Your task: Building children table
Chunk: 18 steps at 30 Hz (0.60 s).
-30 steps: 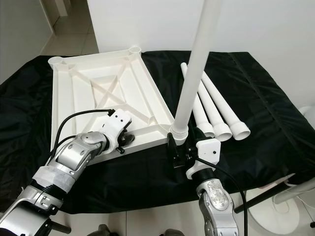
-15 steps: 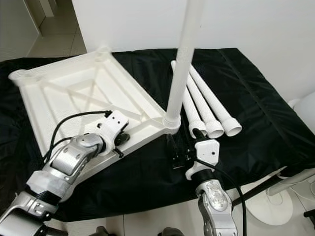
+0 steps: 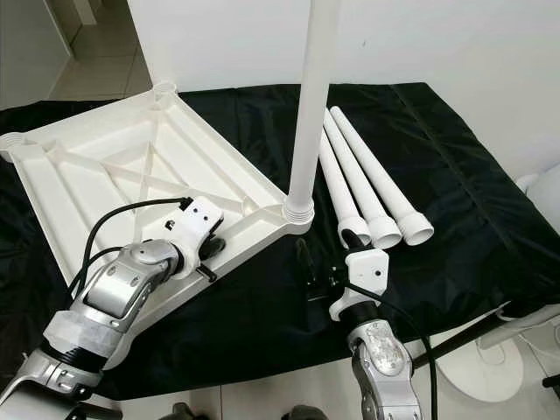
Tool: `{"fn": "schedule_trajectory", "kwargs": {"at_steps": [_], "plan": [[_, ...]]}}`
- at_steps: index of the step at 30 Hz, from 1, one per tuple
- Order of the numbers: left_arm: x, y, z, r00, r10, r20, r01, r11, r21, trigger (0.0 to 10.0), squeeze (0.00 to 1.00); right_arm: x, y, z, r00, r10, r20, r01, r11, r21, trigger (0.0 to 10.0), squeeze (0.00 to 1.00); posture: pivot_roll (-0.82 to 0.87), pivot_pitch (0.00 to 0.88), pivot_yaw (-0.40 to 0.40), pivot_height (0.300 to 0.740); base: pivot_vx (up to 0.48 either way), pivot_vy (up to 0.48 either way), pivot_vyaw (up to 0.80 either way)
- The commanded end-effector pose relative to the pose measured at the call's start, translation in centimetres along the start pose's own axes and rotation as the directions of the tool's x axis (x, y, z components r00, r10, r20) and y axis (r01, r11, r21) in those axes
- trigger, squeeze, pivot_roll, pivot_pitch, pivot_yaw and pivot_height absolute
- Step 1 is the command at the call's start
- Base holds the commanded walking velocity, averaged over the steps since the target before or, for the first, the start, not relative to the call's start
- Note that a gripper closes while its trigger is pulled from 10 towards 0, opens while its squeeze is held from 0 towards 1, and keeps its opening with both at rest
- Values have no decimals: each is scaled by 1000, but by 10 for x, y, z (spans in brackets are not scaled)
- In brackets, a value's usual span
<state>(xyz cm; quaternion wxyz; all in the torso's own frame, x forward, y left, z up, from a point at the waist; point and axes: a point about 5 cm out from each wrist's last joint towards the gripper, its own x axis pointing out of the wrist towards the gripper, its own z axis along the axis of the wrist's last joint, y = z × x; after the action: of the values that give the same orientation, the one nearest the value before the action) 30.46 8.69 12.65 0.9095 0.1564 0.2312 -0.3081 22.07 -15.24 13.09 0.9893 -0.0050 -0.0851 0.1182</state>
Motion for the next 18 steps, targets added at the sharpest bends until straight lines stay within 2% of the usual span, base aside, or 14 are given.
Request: {"fn": "schedule_trajectory", "kwargs": {"at_steps": [1, 4, 5, 6, 10, 11, 12, 17, 18], "plan": [[0, 6, -14, 987, 148, -63, -149, 989, -17, 0, 0, 1, -1, -1, 1000, -2, 2, 2, 1000, -10, 10000, 0, -140, 15, 44, 740, 0, 0, 0], [0, -1, -14, 991, 120, -61, -121, 993, -13, 0, 0, 1, -1, -1, 1000, -4, 2, 4, 1000, -12, 10000, 0, -140, 15, 44, 740, 0, 0, 0], [0, -4, -14, 992, 104, -65, -105, 994, -8, 941, 0, 0, -1, -1, 1000, -5, 2, 5, 1000, -12, 10000, 0, -140, 15, 44, 740, 0, 0, 0], [2, -8, -14, 994, 85, -65, -86, 996, -1, 10000, 0, 1, -1, -2, 1000, -6, 2, 6, 1000, -12, 10000, 0, -143, 8, 45, 740, 0, 0, 0], [3, -12, -13, 996, 58, -63, -59, 998, -3, 10000, 0, 1, -1, -2, 1000, -5, 3, 6, 1000, -13, 10000, 0, -144, 7, 47, 740, 0, 0, 0], [3, -13, -12, 997, 47, -54, -48, 999, -13, 10000, 231, 2, -1, -2, 1000, -6, 5, 6, 1000, -14, 10000, 0, -144, 7, 47, 740, 0, 0, 0], [3, -15, -11, 998, 31, -47, -32, 999, -33, 10000, 1000, 2, -1, -1, 1000, -6, 7, 6, 1000, -15, 10000, 0, -144, 7, 47, 740, 0, 0, 0], [2, -18, -8, 1000, -4, -30, 3, 999, -46, 10000, 1000, 3, -1, -1, 1000, -5, 9, 6, 1000, -15, 10000, 0, -144, 3, 48, 740, 0, 0, 0], [-1, -24, -4, 997, -76, 7, 76, 996, -42, 10000, 251, 2, 0, -2, 1000, -4, 8, 4, 1000, -16, 10000, 0, -144, 3, 49, 740, 0, 0, 0]]}}
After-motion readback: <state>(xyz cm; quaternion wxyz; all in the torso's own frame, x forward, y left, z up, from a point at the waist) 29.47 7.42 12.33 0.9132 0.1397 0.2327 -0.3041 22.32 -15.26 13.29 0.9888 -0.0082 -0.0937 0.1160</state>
